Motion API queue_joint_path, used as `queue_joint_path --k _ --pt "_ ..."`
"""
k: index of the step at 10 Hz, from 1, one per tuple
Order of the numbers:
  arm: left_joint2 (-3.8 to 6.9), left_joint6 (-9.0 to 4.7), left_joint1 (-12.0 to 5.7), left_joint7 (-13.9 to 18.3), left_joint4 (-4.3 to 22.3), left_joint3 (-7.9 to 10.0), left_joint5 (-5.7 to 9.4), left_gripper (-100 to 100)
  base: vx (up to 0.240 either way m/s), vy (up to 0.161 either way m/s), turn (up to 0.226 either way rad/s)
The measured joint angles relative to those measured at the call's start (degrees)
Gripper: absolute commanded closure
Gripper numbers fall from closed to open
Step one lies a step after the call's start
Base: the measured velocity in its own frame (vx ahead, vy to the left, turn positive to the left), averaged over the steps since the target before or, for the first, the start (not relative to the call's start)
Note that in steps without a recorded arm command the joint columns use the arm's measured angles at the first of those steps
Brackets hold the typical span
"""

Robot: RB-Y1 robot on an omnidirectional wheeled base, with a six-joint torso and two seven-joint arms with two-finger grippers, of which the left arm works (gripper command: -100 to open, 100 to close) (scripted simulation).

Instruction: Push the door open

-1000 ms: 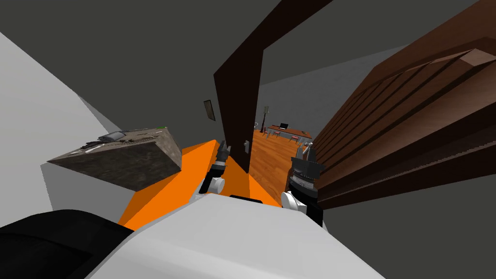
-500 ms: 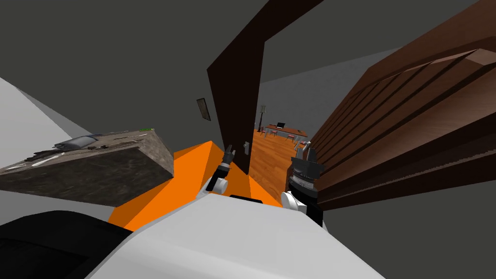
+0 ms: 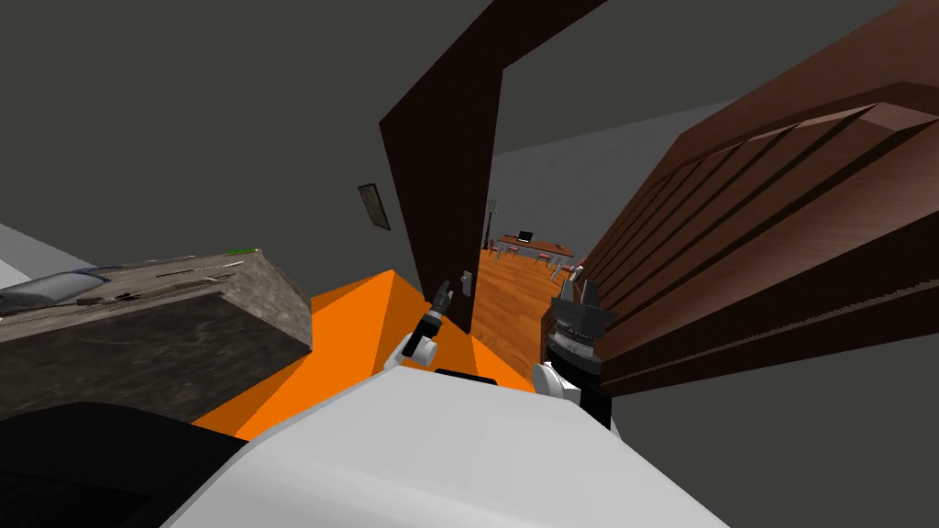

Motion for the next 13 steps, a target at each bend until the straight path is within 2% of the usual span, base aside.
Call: queue_joint_path --k 2,4,5,8,11,13 --pt "0.67 0.21 -1.75 0.5 3.9 -1.06 -0.22 -100 0.075 0.109 -0.121" --pt "1.10 0.67 -2.84 0.7 7.0 -2.33 -0.57 -100 0.056 0.120 -0.119" --pt "1.45 1.27 -3.07 0.8 7.7 -2.95 -0.72 -100 0.062 0.128 -0.100" --pt "1.97 1.42 -4.94 1.1 12.6 -4.49 -1.13 -100 0.056 0.125 -0.099" --pt "2.71 2.10 -5.96 1.5 15.3 -5.76 -1.40 -100 0.053 0.092 -0.074" --pt "2.58 2.31 -6.96 1.4 17.7 -6.53 -1.70 -100 0.053 0.119 -0.075"
